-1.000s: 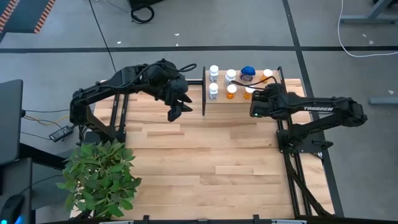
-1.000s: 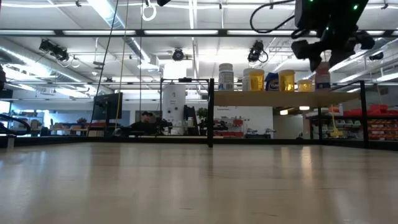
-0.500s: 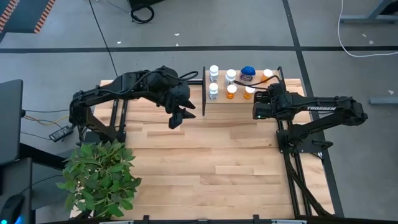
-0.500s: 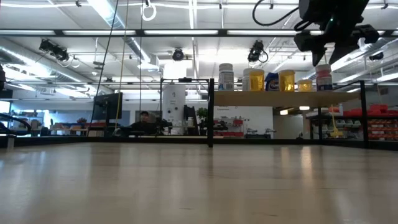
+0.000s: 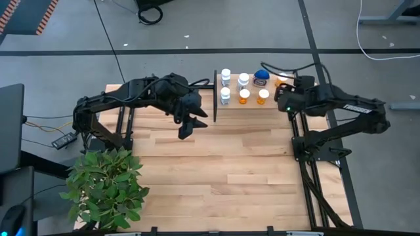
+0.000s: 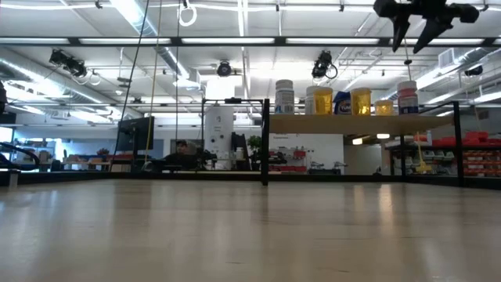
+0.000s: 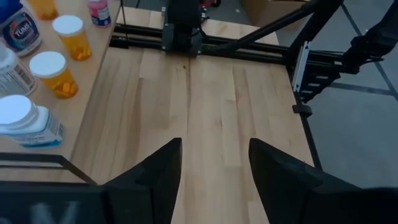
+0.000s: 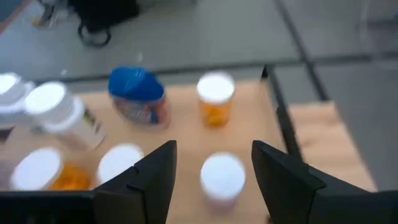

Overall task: Pick and place medicine bottles onto shelf by color
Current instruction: Put the pink medicine bottle on the shelf

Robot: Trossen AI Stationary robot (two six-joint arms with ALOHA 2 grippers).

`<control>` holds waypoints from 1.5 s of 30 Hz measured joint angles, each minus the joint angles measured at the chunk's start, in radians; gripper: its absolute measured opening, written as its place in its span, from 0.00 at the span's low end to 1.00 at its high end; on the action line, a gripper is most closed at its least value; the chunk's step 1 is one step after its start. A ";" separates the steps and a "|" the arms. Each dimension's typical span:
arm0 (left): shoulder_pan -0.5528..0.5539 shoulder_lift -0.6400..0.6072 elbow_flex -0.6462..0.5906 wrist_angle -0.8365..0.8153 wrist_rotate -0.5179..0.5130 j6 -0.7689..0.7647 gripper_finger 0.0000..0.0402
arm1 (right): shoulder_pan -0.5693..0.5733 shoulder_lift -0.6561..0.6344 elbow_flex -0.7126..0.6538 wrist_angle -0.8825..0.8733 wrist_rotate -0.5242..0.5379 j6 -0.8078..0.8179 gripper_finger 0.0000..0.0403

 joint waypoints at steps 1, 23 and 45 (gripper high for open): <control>0.000 0.000 0.000 0.006 0.000 0.000 0.48 | -0.010 -0.003 0.011 0.000 -0.049 -0.006 0.54; 0.001 0.000 0.000 0.101 0.000 0.036 0.47 | -0.364 -0.011 -0.058 -0.001 -0.614 -0.197 0.54; 0.003 0.000 0.000 0.099 0.000 0.052 0.47 | -0.511 0.051 -0.059 0.086 -0.596 -0.328 0.54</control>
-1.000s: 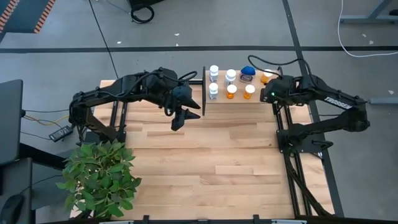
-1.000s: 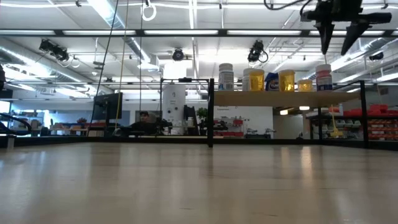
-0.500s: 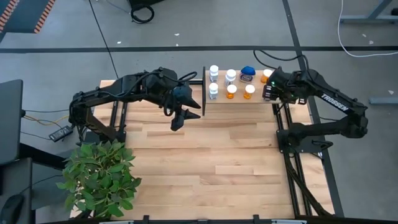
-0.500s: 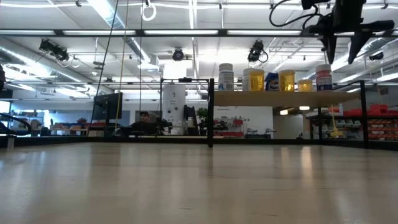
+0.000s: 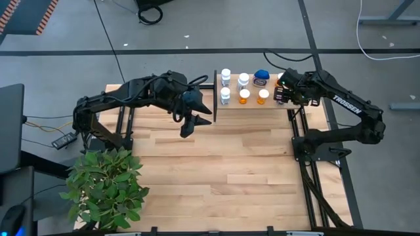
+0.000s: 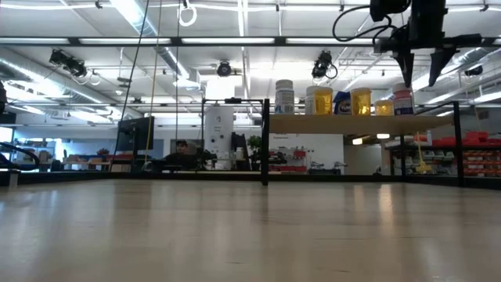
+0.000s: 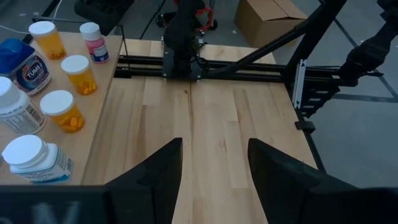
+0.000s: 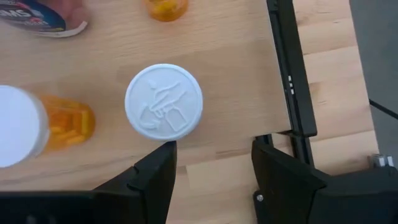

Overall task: Pick and place medicine bottles onto shelf by color
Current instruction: Put the pink medicine bottle on the shelf, then return to Home Position

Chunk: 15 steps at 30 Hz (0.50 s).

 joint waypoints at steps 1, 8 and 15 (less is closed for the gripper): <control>0.000 0.000 0.000 0.000 0.000 -0.004 0.47 | 0.000 0.000 0.000 -0.001 0.000 0.000 0.54; 0.000 0.000 0.000 -0.001 0.000 -0.014 0.47 | 0.000 -0.002 0.000 -0.003 -0.024 -0.023 0.54; 0.004 0.000 0.000 0.002 0.000 -0.032 0.46 | 0.087 -0.024 0.034 -0.014 -0.196 -0.033 0.54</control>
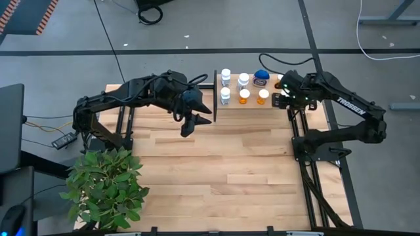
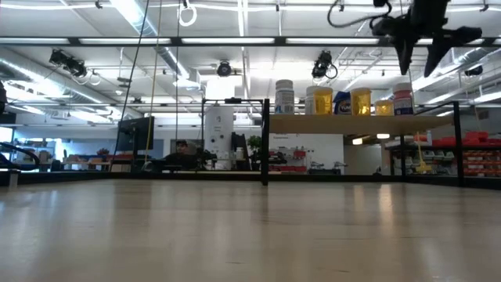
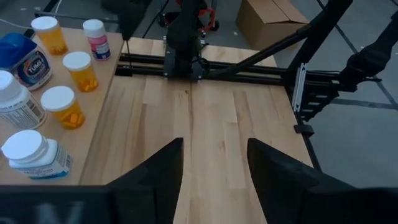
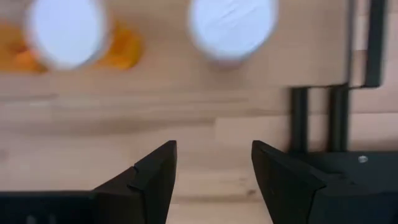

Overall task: Pick and place medicine bottles onto shelf by color
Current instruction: Return to Home Position

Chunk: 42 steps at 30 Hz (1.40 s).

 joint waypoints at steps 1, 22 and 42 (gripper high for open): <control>0.001 0.000 0.000 -0.005 0.000 0.000 0.45 | 0.024 -0.006 0.013 -0.004 -0.009 0.008 0.54; 0.097 -0.435 -0.929 0.874 0.033 -0.370 0.01 | 0.715 -0.467 -0.400 0.673 0.288 0.056 0.13; 0.330 -0.708 -1.580 1.423 0.149 -0.547 0.00 | 0.739 -1.045 -0.980 1.112 0.375 -0.184 0.02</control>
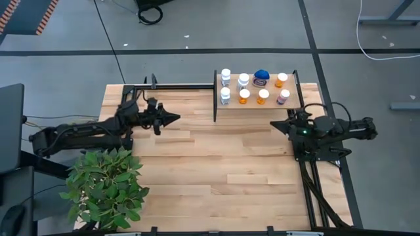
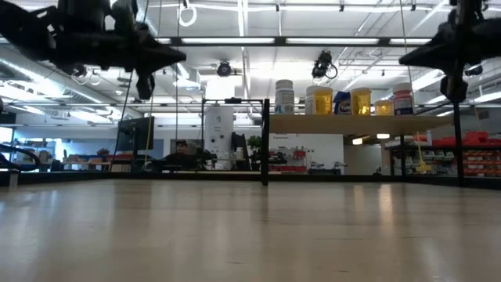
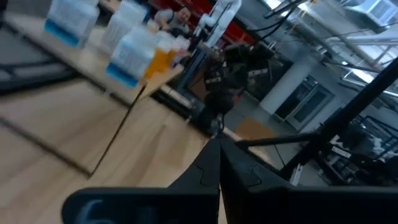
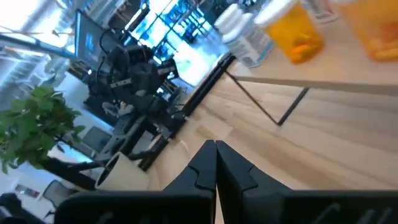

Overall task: Pick and place medicine bottles onto shelf by color
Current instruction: Return to Home Position

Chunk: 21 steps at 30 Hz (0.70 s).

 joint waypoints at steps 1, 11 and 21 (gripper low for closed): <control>0.012 -0.002 -0.017 0.002 0.014 -0.003 0.00 | 0.000 -0.036 -0.029 0.004 0.004 0.004 0.01; 0.111 -0.001 -0.138 0.268 0.161 -0.075 0.00 | 0.001 -0.032 -0.288 0.556 -0.072 -0.174 0.01; 0.191 0.000 -0.181 0.305 0.347 0.004 0.00 | -0.007 -0.011 -0.285 0.534 -0.190 -0.504 0.01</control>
